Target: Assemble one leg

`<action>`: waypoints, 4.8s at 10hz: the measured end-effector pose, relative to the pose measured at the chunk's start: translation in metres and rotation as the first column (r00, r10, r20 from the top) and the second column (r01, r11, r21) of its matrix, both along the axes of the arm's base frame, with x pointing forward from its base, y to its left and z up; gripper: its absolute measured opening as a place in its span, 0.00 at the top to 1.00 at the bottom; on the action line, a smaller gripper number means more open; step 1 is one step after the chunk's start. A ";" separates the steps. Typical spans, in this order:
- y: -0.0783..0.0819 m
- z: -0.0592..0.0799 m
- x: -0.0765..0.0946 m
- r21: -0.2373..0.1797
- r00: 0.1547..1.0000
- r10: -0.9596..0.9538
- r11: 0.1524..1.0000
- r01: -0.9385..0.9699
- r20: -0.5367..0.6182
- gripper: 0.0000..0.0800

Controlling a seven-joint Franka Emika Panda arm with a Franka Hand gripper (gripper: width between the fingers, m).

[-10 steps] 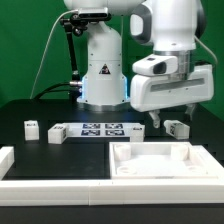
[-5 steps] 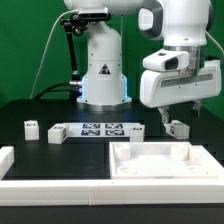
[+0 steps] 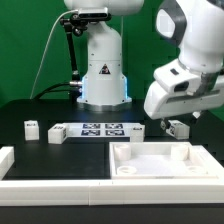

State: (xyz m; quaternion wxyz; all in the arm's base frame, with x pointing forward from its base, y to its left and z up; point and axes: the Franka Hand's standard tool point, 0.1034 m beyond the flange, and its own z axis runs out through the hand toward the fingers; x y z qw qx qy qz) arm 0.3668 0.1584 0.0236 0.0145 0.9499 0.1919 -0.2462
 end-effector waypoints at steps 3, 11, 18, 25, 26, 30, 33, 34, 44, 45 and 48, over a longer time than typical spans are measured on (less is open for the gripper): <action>0.000 -0.009 -0.011 -0.103 0.968 -0.027 0.995 0.001 -0.250 0.19; 0.005 -0.022 -0.014 -0.174 0.888 -0.050 0.984 -0.034 -0.458 0.64; 0.003 -0.004 -0.009 -0.150 0.878 -0.050 0.988 -0.025 -0.476 0.64; -0.006 0.054 0.026 -0.113 0.940 -0.078 0.993 0.043 -0.331 0.63; -0.008 0.057 0.025 -0.099 0.958 -0.078 0.994 0.052 -0.276 0.63; -0.026 0.064 0.079 0.066 0.997 -0.024 0.998 0.019 0.074 0.63; -0.029 0.067 0.095 0.126 0.949 -0.055 0.992 0.016 0.309 0.63; -0.030 0.068 0.098 0.152 0.912 -0.070 0.988 0.009 0.404 0.63; -0.027 0.087 0.166 0.206 0.819 -0.090 0.978 -0.035 0.567 0.63; -0.028 0.089 0.170 0.211 0.819 -0.118 0.978 -0.003 0.561 0.63; -0.025 0.094 0.211 0.231 0.795 -0.174 0.972 0.044 0.581 0.63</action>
Offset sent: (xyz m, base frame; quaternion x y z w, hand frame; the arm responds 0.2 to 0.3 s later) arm 0.0002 -0.0051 -0.0081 -0.0424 -0.1734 0.0568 0.9823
